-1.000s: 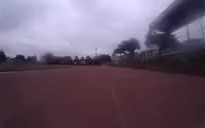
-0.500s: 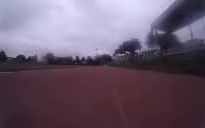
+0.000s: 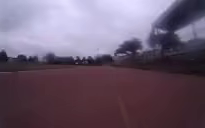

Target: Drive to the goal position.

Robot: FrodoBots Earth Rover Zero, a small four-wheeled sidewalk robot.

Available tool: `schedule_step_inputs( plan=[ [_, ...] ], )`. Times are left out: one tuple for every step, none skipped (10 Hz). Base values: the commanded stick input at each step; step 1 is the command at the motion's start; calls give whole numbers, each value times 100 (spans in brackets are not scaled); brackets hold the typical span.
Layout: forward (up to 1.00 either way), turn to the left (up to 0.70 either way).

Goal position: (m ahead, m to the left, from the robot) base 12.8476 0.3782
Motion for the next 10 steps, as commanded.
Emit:
schedule_step_inputs(
  plan=[
    [70, 0],
    [70, 0],
    [70, 0],
    [70, 0],
    [70, 0],
    [70, 0],
    [70, 0],
    [70, 0],
    [70, 0],
    [70, 0]
  ],
)
